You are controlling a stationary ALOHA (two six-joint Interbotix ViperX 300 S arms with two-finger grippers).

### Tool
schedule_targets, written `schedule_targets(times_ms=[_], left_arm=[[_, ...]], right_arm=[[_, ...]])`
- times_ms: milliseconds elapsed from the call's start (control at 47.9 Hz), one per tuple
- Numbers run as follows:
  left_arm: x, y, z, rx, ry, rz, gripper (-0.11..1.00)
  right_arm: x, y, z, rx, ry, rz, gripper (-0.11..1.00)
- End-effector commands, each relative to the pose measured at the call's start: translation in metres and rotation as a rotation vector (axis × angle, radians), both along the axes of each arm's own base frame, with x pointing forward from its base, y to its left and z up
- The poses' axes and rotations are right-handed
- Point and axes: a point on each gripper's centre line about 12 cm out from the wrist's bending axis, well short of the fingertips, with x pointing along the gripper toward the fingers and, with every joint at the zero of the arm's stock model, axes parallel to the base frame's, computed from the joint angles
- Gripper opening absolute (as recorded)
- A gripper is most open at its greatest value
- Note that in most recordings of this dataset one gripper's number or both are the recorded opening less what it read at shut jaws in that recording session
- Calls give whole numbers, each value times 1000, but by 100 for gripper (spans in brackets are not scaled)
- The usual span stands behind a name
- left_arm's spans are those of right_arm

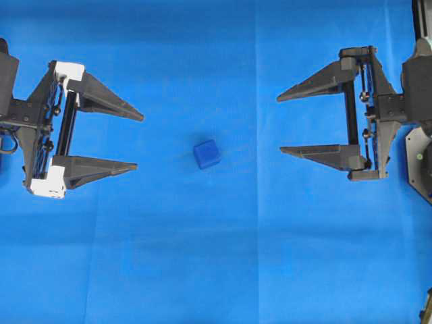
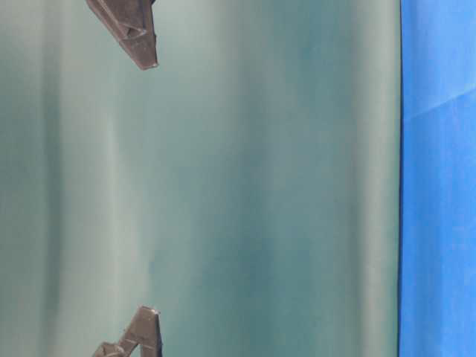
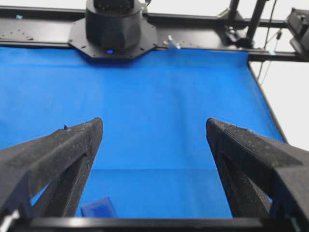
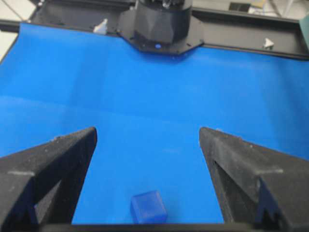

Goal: Handover the blue block to the right arm after grasping it with the left arm, then place it in the designated position.

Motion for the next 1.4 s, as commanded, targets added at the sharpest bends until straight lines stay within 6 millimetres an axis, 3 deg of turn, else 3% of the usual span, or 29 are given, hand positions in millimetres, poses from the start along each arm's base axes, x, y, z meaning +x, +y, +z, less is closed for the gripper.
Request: schedule_targets(times_ms=[0, 1378], left_arm=[[0, -1, 12, -1, -37, -2, 92], [0, -1, 9, 0, -14, -3, 92]], right_arm=[[0, 0, 6, -1, -21, 2, 81], [0, -1, 5, -2, -2, -4, 81]])
